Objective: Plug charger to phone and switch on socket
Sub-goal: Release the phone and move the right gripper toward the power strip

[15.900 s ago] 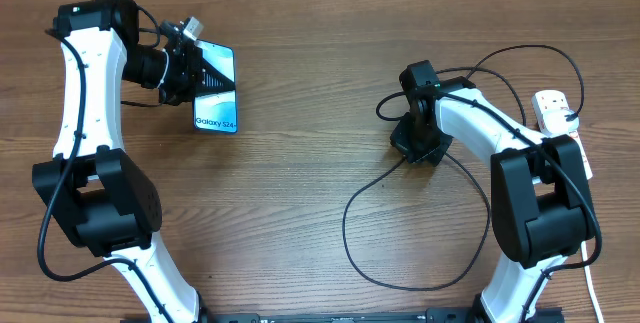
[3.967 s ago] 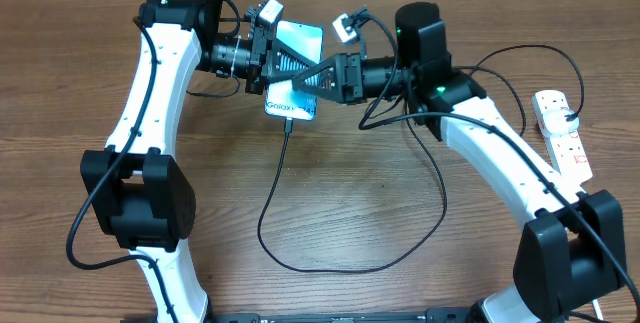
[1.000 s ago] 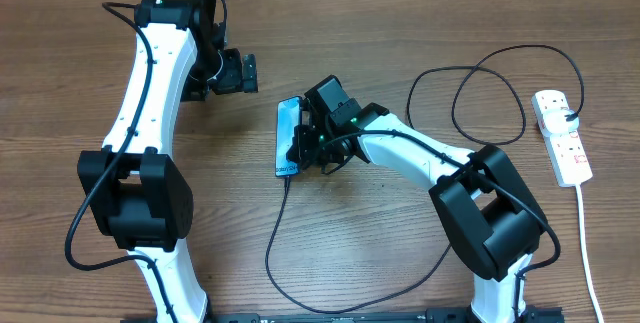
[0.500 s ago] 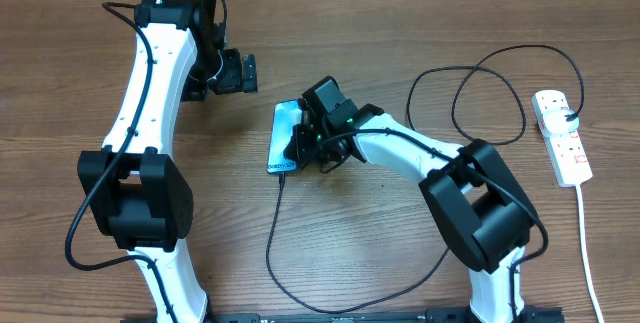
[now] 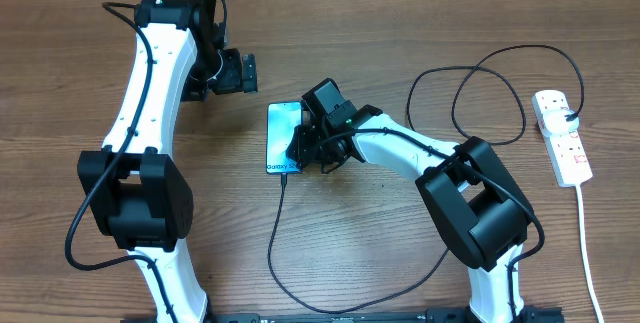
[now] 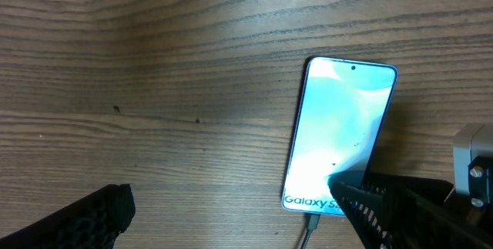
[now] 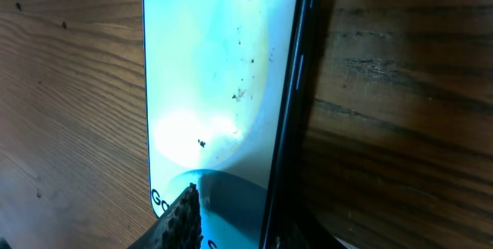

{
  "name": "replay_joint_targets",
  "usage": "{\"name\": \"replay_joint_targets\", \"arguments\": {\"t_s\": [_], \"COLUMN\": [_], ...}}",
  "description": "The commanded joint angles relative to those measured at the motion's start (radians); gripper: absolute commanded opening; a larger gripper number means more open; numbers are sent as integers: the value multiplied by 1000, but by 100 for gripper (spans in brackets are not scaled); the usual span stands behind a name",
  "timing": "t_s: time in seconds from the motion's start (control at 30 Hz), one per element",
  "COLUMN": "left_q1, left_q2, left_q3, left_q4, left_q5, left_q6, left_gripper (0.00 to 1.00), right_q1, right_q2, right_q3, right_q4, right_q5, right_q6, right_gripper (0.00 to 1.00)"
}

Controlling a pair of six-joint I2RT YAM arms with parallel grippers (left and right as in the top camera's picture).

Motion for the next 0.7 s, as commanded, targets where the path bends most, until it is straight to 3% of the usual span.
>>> {"name": "replay_joint_targets", "arguments": {"t_s": [0.0, 0.33, 0.5, 0.67], "left_q1": [5, 5, 5, 5], "left_q2": [-15, -15, -15, -15], "left_q3": [4, 4, 4, 4], "left_q4": [1, 1, 1, 1], "left_q5": [-10, -10, -10, -10], "left_q6": [-13, -13, -13, -13], "left_gripper": [100, 100, 100, 100], "right_q1": [5, -1, -37, -90], "right_q2": [8, 8, -11, -89], "right_q3": [4, 6, 7, 7], "right_q4": [2, -2, -27, -110], "right_q5": [29, 15, -81, -80], "right_q6": [-7, -7, -2, -3], "right_gripper": [30, 32, 60, 68]}}
